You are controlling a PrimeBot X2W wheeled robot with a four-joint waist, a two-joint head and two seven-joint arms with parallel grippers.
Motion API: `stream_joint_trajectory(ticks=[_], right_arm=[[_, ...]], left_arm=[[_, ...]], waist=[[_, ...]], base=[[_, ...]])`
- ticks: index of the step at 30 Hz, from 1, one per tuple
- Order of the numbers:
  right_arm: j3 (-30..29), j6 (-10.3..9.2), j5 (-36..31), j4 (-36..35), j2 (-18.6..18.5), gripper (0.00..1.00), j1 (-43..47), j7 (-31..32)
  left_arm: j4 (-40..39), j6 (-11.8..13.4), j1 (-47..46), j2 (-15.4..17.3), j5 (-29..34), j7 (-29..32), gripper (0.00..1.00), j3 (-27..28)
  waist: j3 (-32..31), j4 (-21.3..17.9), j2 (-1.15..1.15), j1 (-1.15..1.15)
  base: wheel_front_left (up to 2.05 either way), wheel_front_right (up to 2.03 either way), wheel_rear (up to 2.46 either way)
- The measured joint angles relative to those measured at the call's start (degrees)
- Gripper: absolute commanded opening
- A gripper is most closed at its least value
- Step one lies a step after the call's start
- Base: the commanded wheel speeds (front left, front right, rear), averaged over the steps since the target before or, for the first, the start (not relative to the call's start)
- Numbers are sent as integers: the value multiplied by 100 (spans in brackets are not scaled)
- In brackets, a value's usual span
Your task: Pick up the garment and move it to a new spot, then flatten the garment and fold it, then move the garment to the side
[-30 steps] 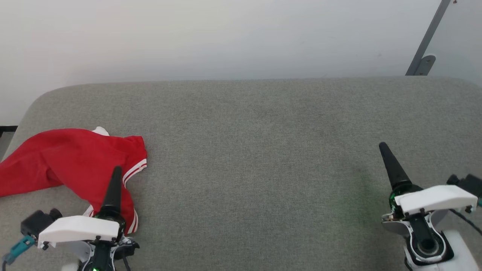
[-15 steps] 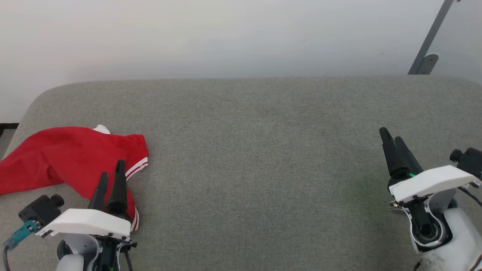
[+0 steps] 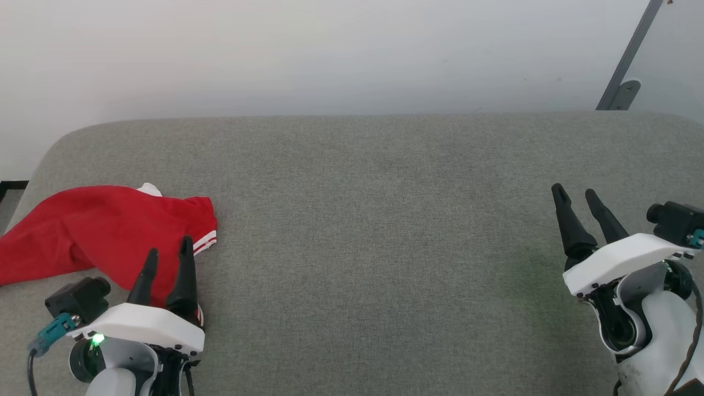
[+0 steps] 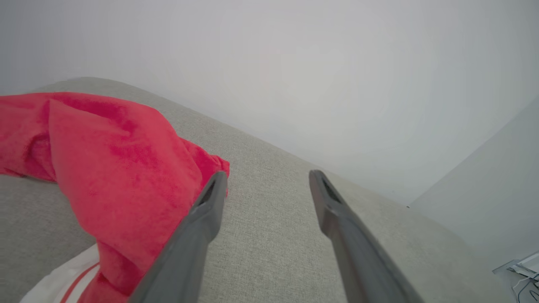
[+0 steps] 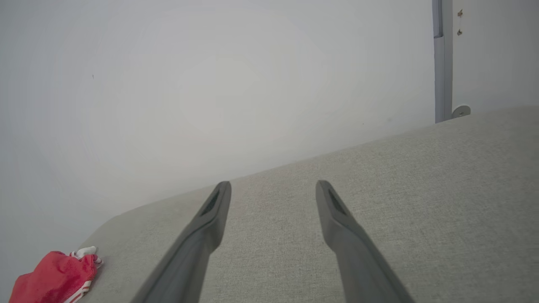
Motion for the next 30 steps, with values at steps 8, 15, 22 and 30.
stream_joint_trajectory(ticks=[8, 15, 22, 30], right_arm=[[-67, 0, -658, 213, -25, 100, -77, -143], [-66, 0, -1121, 390, -43, 100, -132, -242], [-54, 1, -1479, 516, -116, 100, -186, -337], [-29, 1, -1873, 627, -182, 100, -293, -445]], left_arm=[[77, 31, -1, 86, 445, -125, 100, -92], [235, 24, -4, 129, 802, -238, 100, -94], [348, -26, -47, 131, 1106, -320, 100, -88], [464, -86, -98, 124, 1499, -426, 100, -44]], waist=[[-37, -12, 0, 0], [-36, -30, 0, 0], [-32, -30, 0, 0], [-42, -25, 0, 0]], base=[[0, 0, 0], [0, 0, 0], [0, 0, 0], [0, 0, 0]])
